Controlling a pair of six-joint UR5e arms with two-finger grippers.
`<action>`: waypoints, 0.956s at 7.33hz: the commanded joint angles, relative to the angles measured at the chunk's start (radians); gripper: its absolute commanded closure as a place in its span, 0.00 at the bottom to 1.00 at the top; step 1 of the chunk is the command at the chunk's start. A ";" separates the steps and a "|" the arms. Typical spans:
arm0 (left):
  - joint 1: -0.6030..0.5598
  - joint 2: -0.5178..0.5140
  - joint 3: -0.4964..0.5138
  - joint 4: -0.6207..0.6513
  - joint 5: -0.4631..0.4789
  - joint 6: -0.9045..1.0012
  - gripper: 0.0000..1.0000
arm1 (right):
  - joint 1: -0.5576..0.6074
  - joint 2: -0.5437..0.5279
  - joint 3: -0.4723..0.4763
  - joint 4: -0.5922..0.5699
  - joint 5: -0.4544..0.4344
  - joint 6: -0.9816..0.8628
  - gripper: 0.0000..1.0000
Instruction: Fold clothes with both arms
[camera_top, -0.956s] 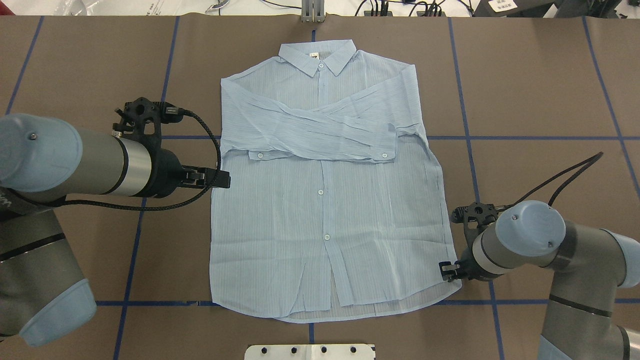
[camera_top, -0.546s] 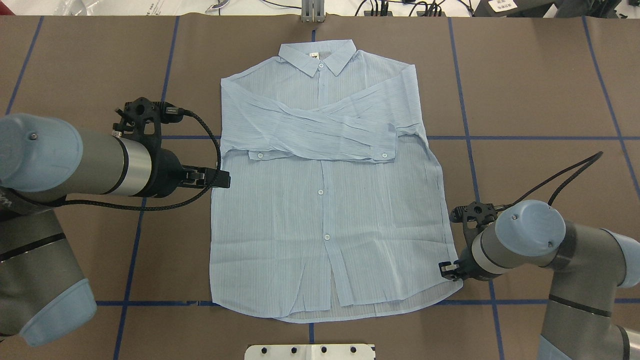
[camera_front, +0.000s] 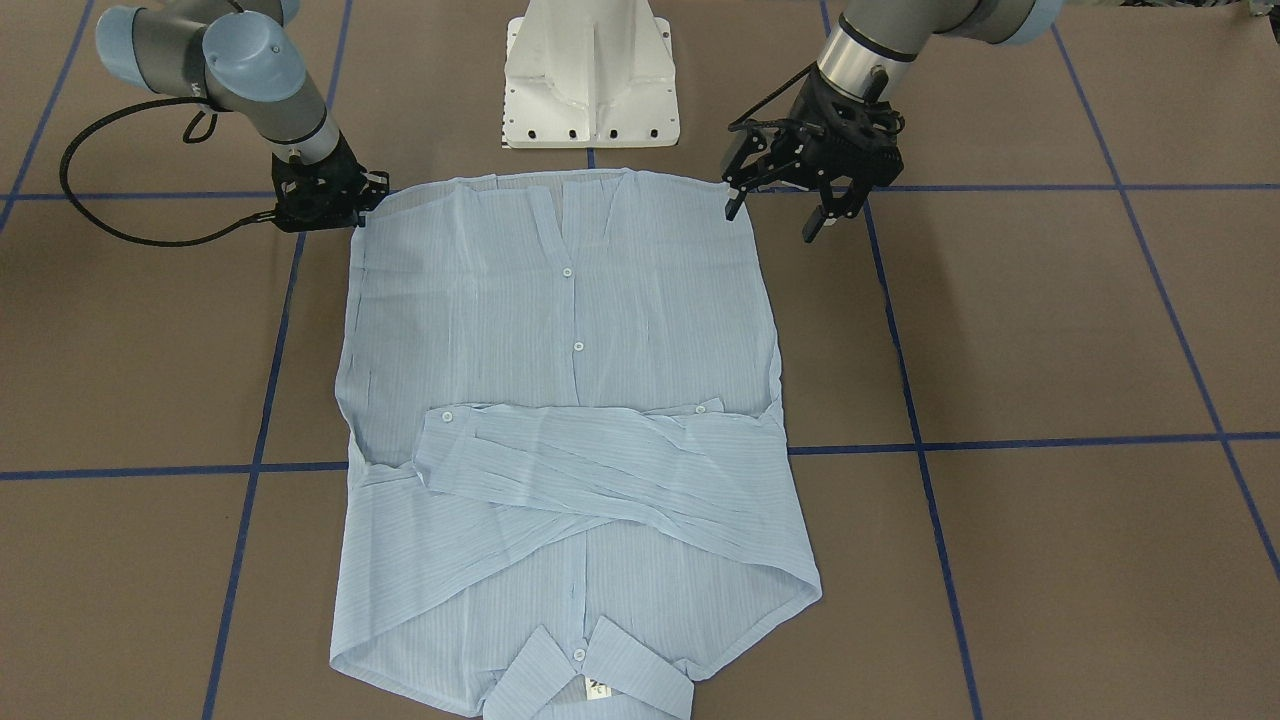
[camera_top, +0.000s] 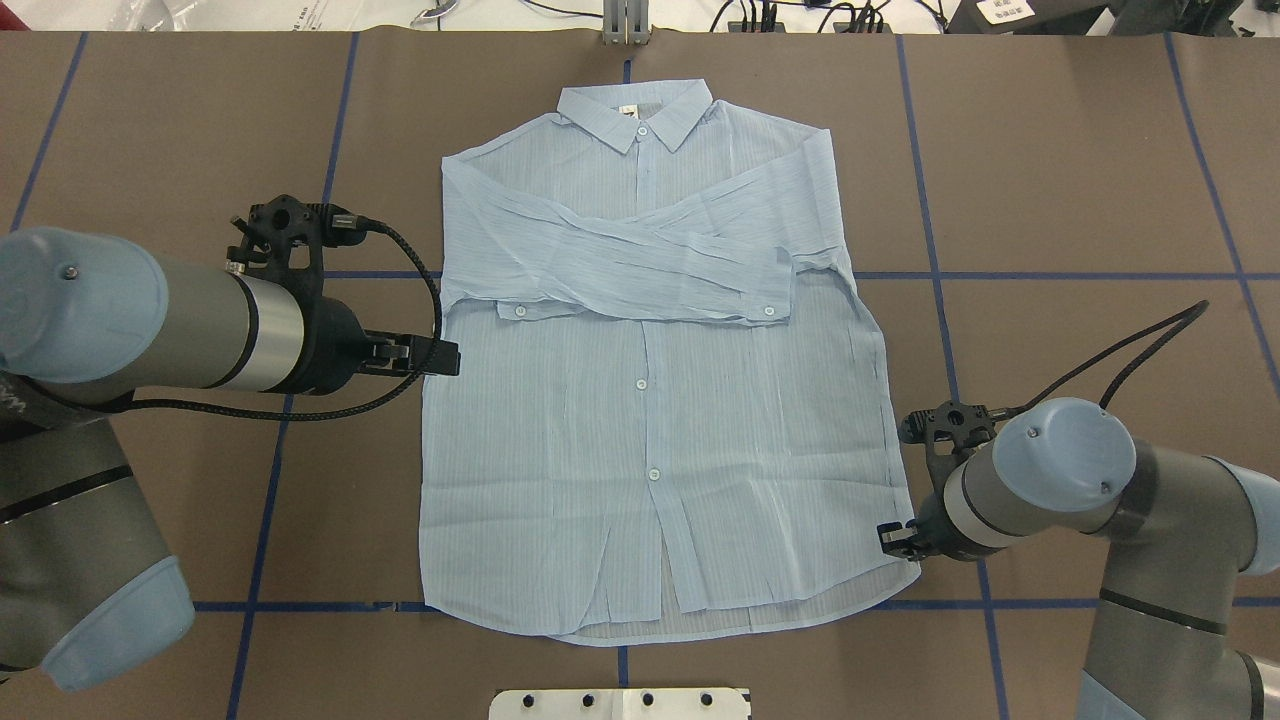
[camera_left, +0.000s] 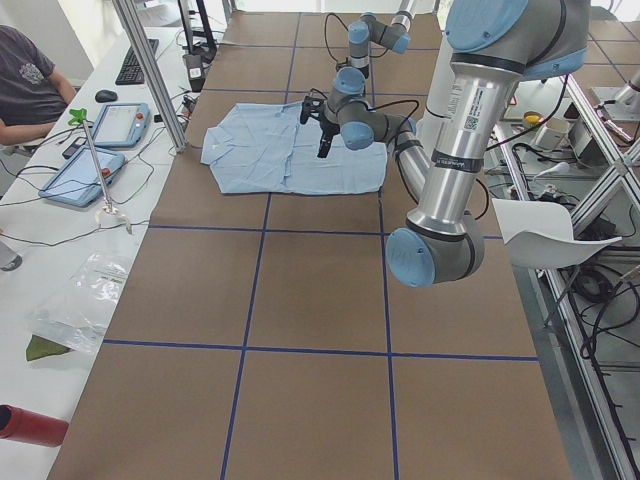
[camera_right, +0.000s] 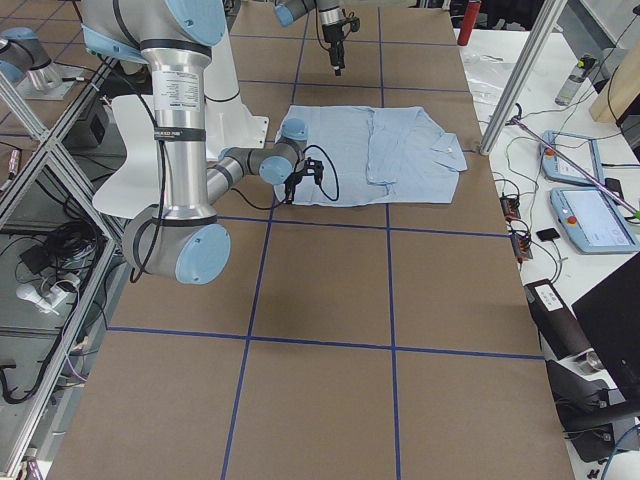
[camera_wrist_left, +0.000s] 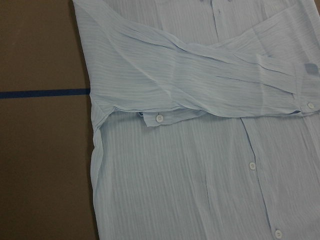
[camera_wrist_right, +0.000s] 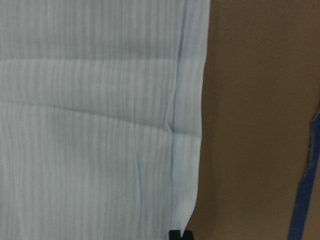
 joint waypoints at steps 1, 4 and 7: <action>0.001 0.048 -0.005 0.000 0.002 -0.016 0.00 | 0.015 0.002 0.023 0.000 -0.002 0.007 1.00; 0.170 0.121 -0.039 -0.014 0.076 -0.317 0.00 | 0.029 -0.003 0.041 0.004 -0.001 0.013 1.00; 0.419 0.166 -0.035 0.005 0.196 -0.562 0.04 | 0.044 -0.009 0.053 0.003 0.001 0.013 1.00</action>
